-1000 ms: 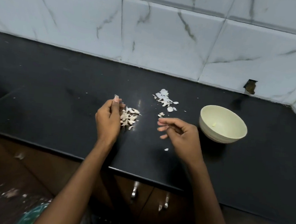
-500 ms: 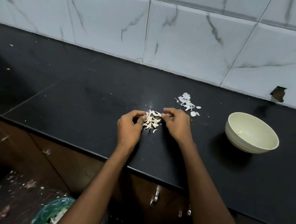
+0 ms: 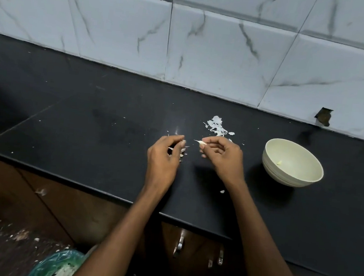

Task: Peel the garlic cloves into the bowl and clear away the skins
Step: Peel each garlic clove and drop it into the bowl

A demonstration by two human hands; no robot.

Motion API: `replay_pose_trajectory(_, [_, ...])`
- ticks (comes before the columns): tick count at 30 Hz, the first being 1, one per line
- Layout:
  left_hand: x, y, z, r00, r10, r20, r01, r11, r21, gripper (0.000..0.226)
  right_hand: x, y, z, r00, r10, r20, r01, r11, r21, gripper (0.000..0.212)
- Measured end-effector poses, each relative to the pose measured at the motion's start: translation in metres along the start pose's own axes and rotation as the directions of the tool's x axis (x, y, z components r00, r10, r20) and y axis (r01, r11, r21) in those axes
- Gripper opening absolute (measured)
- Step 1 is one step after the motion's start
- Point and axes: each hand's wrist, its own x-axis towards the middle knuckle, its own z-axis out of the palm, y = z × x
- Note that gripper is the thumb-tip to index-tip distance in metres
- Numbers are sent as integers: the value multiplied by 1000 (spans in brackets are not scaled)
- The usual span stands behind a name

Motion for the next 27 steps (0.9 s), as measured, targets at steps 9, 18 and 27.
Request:
replay_pose_trajectory(9, [-20, 25, 79, 895, -188, 405, 340, 875, -345, 14, -29, 14, -64, 997, -41, -71, 50, 990, 134, 18])
replay_pose_trajectory(18, [-20, 13, 75, 918, -290, 271, 392, 767, -509, 15, -35, 17, -64, 997, 28, -69, -12, 974, 227, 23])
replay_pose_trajectory(27, [-20, 14, 76, 888, -221, 402, 400, 804, -440, 17, -40, 13, -61, 998, 59, 10, -60, 980, 188, 13])
